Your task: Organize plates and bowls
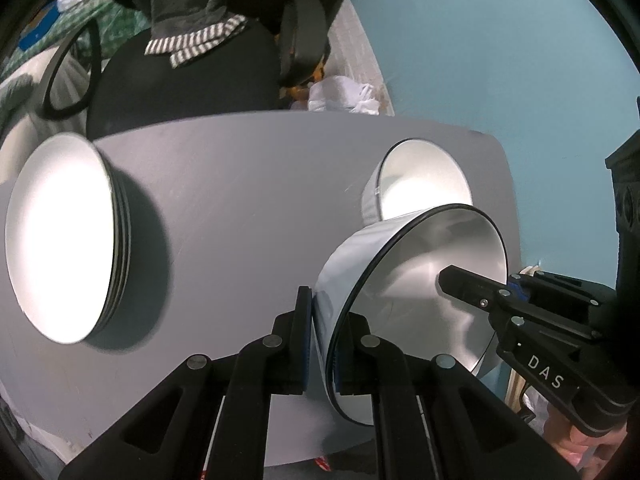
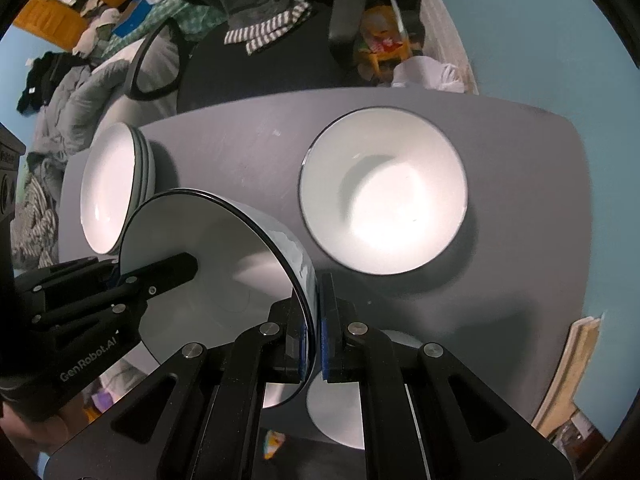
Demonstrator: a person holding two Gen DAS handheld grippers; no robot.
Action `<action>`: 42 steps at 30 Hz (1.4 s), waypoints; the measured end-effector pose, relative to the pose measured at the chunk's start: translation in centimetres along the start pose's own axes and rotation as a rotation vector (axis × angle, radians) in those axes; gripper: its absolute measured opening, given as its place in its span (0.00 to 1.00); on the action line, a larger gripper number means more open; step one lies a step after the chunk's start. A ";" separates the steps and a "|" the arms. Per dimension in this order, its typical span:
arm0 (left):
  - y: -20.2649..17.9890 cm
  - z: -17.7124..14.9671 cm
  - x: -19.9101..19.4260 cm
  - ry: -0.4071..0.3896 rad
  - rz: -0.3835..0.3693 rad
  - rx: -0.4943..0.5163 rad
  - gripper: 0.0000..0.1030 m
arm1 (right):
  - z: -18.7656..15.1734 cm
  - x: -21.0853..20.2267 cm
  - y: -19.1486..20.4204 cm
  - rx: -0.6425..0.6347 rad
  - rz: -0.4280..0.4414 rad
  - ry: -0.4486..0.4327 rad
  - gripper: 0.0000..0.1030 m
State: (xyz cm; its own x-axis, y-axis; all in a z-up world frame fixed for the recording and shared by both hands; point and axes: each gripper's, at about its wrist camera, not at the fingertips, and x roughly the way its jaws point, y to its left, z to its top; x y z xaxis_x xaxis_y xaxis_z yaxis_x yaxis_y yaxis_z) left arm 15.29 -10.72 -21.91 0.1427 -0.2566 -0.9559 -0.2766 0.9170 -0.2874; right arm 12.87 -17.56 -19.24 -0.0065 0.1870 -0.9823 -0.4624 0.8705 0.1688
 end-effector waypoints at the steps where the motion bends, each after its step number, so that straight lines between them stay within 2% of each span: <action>1: -0.4 0.4 0.0 -0.003 0.002 0.011 0.07 | 0.1 -0.2 -0.2 0.004 -0.001 -0.002 0.05; 12: -5.2 6.3 0.6 -0.006 0.026 0.106 0.07 | 2.7 -1.2 -3.7 0.064 -0.014 -0.012 0.05; 18: -6.9 8.9 2.1 0.021 0.045 0.135 0.07 | 4.5 -0.9 -6.3 0.116 0.003 -0.003 0.05; 29: -8.1 9.8 5.5 0.102 0.080 0.157 0.07 | 5.7 1.1 -8.6 0.147 -0.011 0.058 0.05; 40: -8.0 9.9 5.7 0.144 0.082 0.143 0.07 | 6.6 0.9 -9.0 0.158 -0.027 0.061 0.11; 42: -8.3 10.0 5.7 0.157 0.097 0.150 0.12 | 6.8 0.8 -9.0 0.153 -0.033 0.064 0.11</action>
State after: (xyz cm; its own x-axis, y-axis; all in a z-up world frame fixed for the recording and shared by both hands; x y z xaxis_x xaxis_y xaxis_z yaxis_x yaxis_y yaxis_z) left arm 27.93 -16.72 -24.33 -0.0304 -0.1989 -0.9795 -0.1362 0.9717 -0.1931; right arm 23.02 -22.12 -21.03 -0.0524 0.1317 -0.9899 -0.3233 0.9356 0.1416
